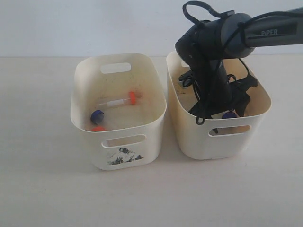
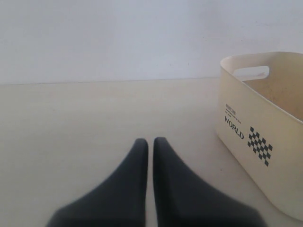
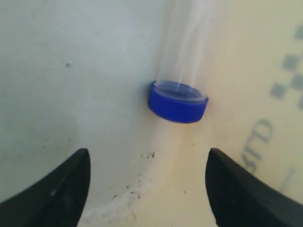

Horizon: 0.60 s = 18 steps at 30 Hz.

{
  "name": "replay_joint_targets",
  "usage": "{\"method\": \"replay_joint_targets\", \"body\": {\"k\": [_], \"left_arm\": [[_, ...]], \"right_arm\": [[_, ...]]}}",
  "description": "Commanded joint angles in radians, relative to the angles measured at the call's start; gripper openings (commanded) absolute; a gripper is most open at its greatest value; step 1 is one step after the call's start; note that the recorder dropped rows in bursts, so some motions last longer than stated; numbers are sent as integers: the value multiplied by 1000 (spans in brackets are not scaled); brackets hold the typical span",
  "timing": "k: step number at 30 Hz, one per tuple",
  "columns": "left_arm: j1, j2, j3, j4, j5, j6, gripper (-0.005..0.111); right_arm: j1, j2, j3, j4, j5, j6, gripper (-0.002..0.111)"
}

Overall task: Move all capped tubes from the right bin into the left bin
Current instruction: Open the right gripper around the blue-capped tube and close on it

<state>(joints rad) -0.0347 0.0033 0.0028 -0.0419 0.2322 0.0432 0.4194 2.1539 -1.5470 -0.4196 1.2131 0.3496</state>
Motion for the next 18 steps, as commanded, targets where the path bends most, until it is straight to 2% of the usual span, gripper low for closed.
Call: {"method": "replay_joint_targets", "body": {"k": [1, 18], "left_arm": [[1, -3, -3, 2, -7, -8, 4], [1, -3, -3, 2, -7, -8, 4]], "right_arm": [[-2, -5, 0, -57, -34, 7, 66], [-2, 58, 0, -111, -151, 47, 66]]}}
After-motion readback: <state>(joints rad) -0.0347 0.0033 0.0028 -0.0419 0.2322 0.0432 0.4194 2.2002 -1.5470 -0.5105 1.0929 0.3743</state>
